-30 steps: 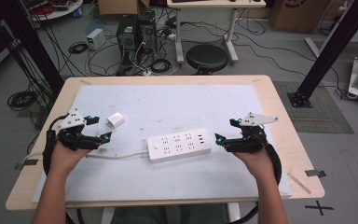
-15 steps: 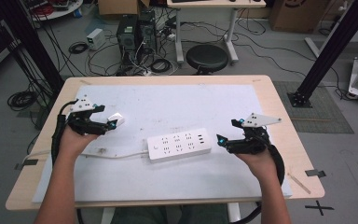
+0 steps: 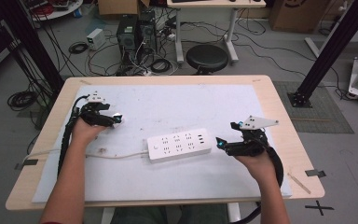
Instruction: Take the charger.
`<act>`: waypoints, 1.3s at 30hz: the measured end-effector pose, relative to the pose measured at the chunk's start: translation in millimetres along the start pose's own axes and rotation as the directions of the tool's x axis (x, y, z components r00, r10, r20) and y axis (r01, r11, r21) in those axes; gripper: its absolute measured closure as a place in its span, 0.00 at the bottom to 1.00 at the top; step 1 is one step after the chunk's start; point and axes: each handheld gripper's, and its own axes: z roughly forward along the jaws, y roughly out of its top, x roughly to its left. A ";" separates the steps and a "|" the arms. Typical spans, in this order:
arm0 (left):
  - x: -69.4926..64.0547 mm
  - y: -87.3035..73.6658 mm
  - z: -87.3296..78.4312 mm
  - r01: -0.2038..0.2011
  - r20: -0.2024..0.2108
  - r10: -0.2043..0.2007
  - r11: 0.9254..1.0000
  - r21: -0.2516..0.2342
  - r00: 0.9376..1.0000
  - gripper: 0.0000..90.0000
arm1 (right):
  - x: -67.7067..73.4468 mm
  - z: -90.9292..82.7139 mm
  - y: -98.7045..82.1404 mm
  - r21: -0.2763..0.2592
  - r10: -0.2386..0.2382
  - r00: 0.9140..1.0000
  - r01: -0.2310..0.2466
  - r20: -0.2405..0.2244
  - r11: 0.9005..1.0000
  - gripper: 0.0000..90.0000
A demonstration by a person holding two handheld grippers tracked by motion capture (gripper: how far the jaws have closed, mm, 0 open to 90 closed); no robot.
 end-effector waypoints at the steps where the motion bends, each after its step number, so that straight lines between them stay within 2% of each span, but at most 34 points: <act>1: 2.3 -4.0 5.6 0.013 -0.001 -0.013 1.000 0.017 1.000 0.21 | -0.8 0.9 -0.2 0.005 0.005 1.000 -0.005 0.001 1.000 0.20; 3: 2.3 -4.0 5.6 0.013 -0.001 -0.013 1.000 0.017 1.000 0.21 | -0.8 1.4 -0.1 0.007 0.009 1.000 -0.009 0.000 1.000 0.20; 4: 1.1 -6.6 10.6 0.007 0.003 -0.007 0.999 0.043 1.000 0.21 | -0.8 3.2 0.6 0.008 0.008 1.000 -0.008 -0.001 1.000 0.20; 6: 0.5 -7.8 12.7 0.012 0.009 -0.013 0.999 0.050 1.000 0.21 | -0.2 5.0 1.4 0.010 0.008 1.000 -0.008 -0.002 1.000 0.20; 12: 0.8 -9.8 14.4 0.010 0.001 -0.010 0.997 0.076 1.000 0.22 | 2.8 9.0 3.4 0.008 -0.006 1.000 0.006 -0.015 1.000 0.20; 14: 1.4 -11.6 15.1 0.011 0.008 -0.012 0.995 0.096 1.000 0.23 | 3.5 8.7 3.7 0.013 -0.006 1.000 0.006 -0.012 1.000 0.20; 21: 1.1 -13.7 16.7 0.012 0.013 -0.013 0.993 0.119 1.000 0.31 | 4.2 7.0 4.6 0.009 -0.011 1.000 0.011 -0.010 1.000 0.20; 32: -1.1 -14.5 17.0 0.020 0.012 -0.021 0.993 0.113 1.000 0.42 | 4.6 6.9 2.3 0.010 -0.001 1.000 0.001 -0.006 1.000 0.20; 34: -1.1 -14.0 16.0 0.008 0.015 -0.010 0.993 0.119 1.000 0.46 | 4.8 7.3 2.4 0.009 -0.001 1.000 0.001 -0.006 1.000 0.20; 39: -2.1 -13.0 13.9 0.009 0.005 -0.010 0.992 0.126 1.000 0.47 | 4.7 7.1 3.4 0.011 -0.005 1.000 0.005 -0.007 1.000 0.20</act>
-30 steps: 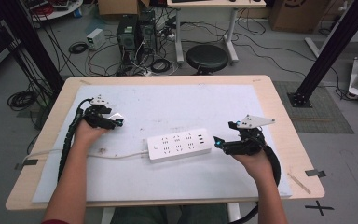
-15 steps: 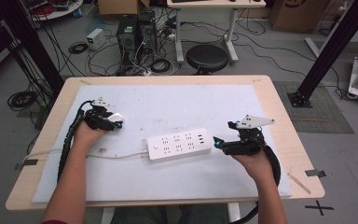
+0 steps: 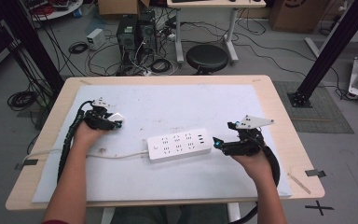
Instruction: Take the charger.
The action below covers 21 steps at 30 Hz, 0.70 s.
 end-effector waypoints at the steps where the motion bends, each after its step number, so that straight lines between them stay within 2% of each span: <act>1: -0.9 0.6 -2.3 -0.002 -0.004 0.002 1.000 -0.003 1.000 0.47 | -0.1 -0.4 0.2 0.001 0.000 1.000 0.000 0.000 1.000 0.20; 7: -11.7 7.6 -30.0 -0.030 0.001 0.030 0.996 -0.078 1.000 0.47 | -2.1 -3.8 3.5 -0.003 -0.005 1.000 0.005 -0.003 1.000 0.20; 8: -11.7 7.6 -30.0 -0.030 0.001 0.030 0.996 -0.078 1.000 0.47 | -1.9 -4.3 4.7 -0.002 -0.006 1.000 0.006 -0.005 1.000 0.20; 9: -20.6 9.8 -45.6 -0.056 -0.003 0.056 0.994 -0.093 0.998 0.47 | -1.3 -5.3 6.6 -0.001 -0.007 1.000 0.007 -0.010 1.000 0.20; 11: -29.9 11.1 -60.1 -0.070 0.005 0.071 0.991 -0.112 0.997 0.47 | -0.2 -6.2 8.3 -0.004 -0.014 1.000 0.014 -0.014 1.000 0.20; 12: -29.9 11.1 -60.1 -0.070 0.005 0.071 0.991 -0.112 0.997 0.47 | -0.2 -6.2 8.3 -0.004 -0.014 1.000 0.014 -0.014 1.000 0.20; 13: -46.3 12.9 -80.5 -0.100 0.008 0.102 0.983 -0.153 0.995 0.47 | 3.4 -9.1 9.8 -0.005 -0.021 1.000 0.021 -0.019 1.000 0.20; 15: -58.7 14.0 -94.8 -0.123 0.015 0.128 0.975 -0.185 0.992 0.47 | 6.8 -10.7 10.1 -0.006 -0.021 0.999 0.021 -0.026 1.000 0.20; 17: -69.2 14.7 -105.2 -0.139 0.027 0.147 0.969 -0.204 0.989 0.47 | 9.4 -11.6 10.9 -0.007 -0.026 0.999 0.026 -0.035 1.000 0.20; 18: -69.2 14.7 -105.2 -0.139 0.027 0.147 0.969 -0.204 0.989 0.47 | 9.4 -11.6 10.9 -0.007 -0.026 0.999 0.026 -0.035 1.000 0.20; 19: -78.1 15.0 -112.8 -0.163 0.033 0.174 0.961 -0.224 0.984 0.47 | 10.9 -11.4 11.6 -0.004 -0.032 0.999 0.031 -0.040 0.999 0.20; 21: -85.1 14.6 -116.6 -0.165 0.059 0.184 0.956 -0.241 0.981 0.47 | 12.6 -10.7 12.1 -0.001 -0.033 0.998 0.033 -0.049 0.999 0.20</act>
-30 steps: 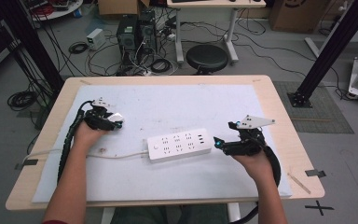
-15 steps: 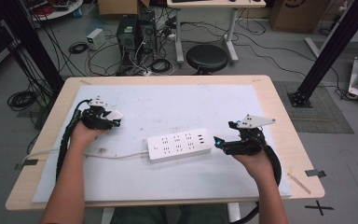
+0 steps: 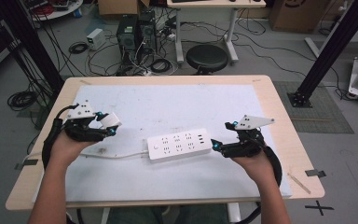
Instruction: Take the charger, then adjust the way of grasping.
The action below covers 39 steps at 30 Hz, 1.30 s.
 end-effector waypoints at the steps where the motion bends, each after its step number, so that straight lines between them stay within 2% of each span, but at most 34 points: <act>1: -3.7 0.5 -0.5 -0.010 0.005 0.010 1.000 -0.003 1.000 0.47 | 0.7 0.0 0.0 0.004 0.004 1.000 -0.004 0.000 1.000 0.20; 7: -17.8 -1.6 4.0 -0.049 0.043 0.049 0.999 0.005 0.998 0.47 | 2.1 1.3 2.2 0.009 0.005 1.000 -0.005 -0.013 1.000 0.20; 9: -19.5 -2.0 5.3 -0.050 0.052 0.049 0.999 0.006 0.997 0.47 | 2.2 1.0 2.7 0.011 0.002 1.000 -0.002 -0.015 1.000 0.20; 10: -22.3 -2.0 7.8 -0.050 0.070 0.050 0.999 0.004 0.996 0.47 | 3.6 0.7 5.0 0.006 -0.003 1.000 0.003 -0.027 1.000 0.20; 14: -28.2 -0.3 10.7 -0.074 0.084 0.073 0.997 0.003 0.994 0.47 | 7.0 1.5 7.7 0.004 -0.011 0.999 0.011 -0.040 1.000 0.20; 19: -46.1 4.5 17.3 -0.135 0.119 0.139 0.990 -0.034 0.983 0.47 | 20.5 7.5 10.6 0.016 -0.016 0.995 0.018 -0.101 1.000 0.20; 20: -46.1 4.5 17.3 -0.135 0.119 0.139 0.990 -0.034 0.983 0.47 | 20.5 7.5 10.6 0.016 -0.016 0.995 0.018 -0.101 1.000 0.20; 21: -54.2 6.6 20.5 -0.184 0.125 0.188 0.982 -0.044 0.974 0.47 | 22.8 9.1 10.8 0.020 -0.016 0.993 0.018 -0.114 1.000 0.20; 24: -68.2 9.2 27.4 -0.244 0.142 0.251 0.968 -0.060 0.958 0.47 | 33.1 15.7 12.0 0.027 -0.004 0.988 0.009 -0.157 1.000 0.20; 27: -83.2 11.7 34.0 -0.309 0.151 0.317 0.948 -0.075 0.936 0.47 | 39.6 19.9 12.1 0.029 0.021 0.981 -0.016 -0.194 0.999 0.20; 30: -97.8 11.7 40.4 -0.361 0.151 0.372 0.928 -0.098 0.916 0.47 | 45.1 24.0 11.2 0.023 0.054 0.969 -0.050 -0.240 0.998 0.20; 31: -102.4 11.5 42.4 -0.377 0.146 0.389 0.920 -0.104 0.910 0.47 | 46.9 25.4 10.5 0.020 0.069 0.964 -0.066 -0.257 0.998 0.20; 32: -102.4 11.5 42.4 -0.377 0.146 0.389 0.920 -0.104 0.910 0.47 | 48.4 27.0 9.7 0.021 0.085 0.958 -0.083 -0.275 0.996 0.20; 33: -111.1 11.1 46.2 -0.404 0.137 0.417 0.908 -0.116 0.898 0.47 | 50.4 28.3 8.9 0.024 0.103 0.951 -0.100 -0.293 0.995 0.20; 34: -115.4 10.8 47.9 -0.414 0.130 0.429 0.902 -0.124 0.894 0.47 | 51.7 30.1 8.0 0.027 0.116 0.944 -0.113 -0.309 0.993 0.20; 37: -127.0 9.9 52.2 -0.436 0.108 0.454 0.887 -0.152 0.885 0.47 | 54.7 36.2 5.3 0.032 0.153 0.922 -0.152 -0.355 0.988 0.20; 39: -134.3 9.3 54.3 -0.449 0.099 0.468 0.878 -0.166 0.878 0.47 | 56.0 40.5 3.6 0.035 0.183 0.902 -0.184 -0.391 0.982 0.20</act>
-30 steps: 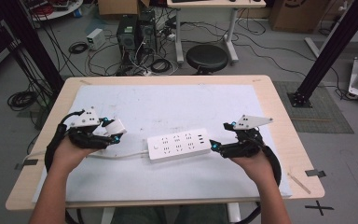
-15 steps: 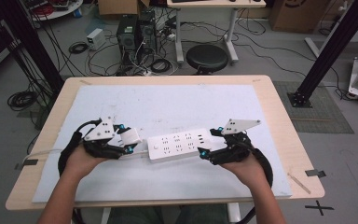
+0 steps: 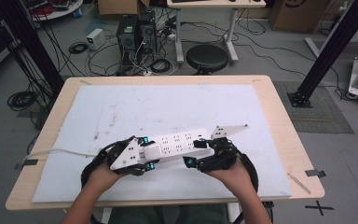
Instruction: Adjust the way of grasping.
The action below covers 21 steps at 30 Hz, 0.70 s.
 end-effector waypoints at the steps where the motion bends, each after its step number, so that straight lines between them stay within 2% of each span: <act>1: -3.1 1.0 1.6 -0.006 -0.007 0.006 1.000 -0.009 1.000 0.47 | -0.4 2.1 -0.8 -0.001 0.020 1.000 -0.020 -0.016 1.000 0.20; 4: -10.6 2.3 6.5 -0.023 -0.019 0.023 0.999 -0.024 1.000 0.47 | -3.3 9.3 -3.4 -0.011 0.071 0.995 -0.072 -0.072 0.997 0.20; 6: -14.8 3.0 9.5 -0.034 -0.027 0.033 0.999 -0.040 0.999 0.47 | -5.7 14.2 -5.4 -0.014 0.082 0.992 -0.084 -0.099 0.996 0.21; 10: -22.3 5.2 15.2 -0.061 -0.034 0.059 0.996 -0.065 0.998 0.47 | -7.3 23.5 -7.6 -0.008 0.114 0.985 -0.116 -0.128 0.993 0.20; 14: -27.8 8.3 20.5 -0.086 -0.042 0.083 0.994 -0.074 0.996 0.47 | -8.6 30.9 -7.6 -0.009 0.117 0.982 -0.119 -0.150 0.993 0.21; 19: -31.2 13.5 24.0 -0.104 -0.048 0.100 0.991 -0.086 0.994 0.47 | -8.4 40.2 -7.4 0.005 0.142 0.975 -0.143 -0.170 0.990 0.21; 21: -32.6 15.0 24.9 -0.102 -0.050 0.098 0.991 -0.092 0.994 0.47 | -9.6 42.8 -7.9 -0.002 0.138 0.973 -0.141 -0.185 0.990 0.24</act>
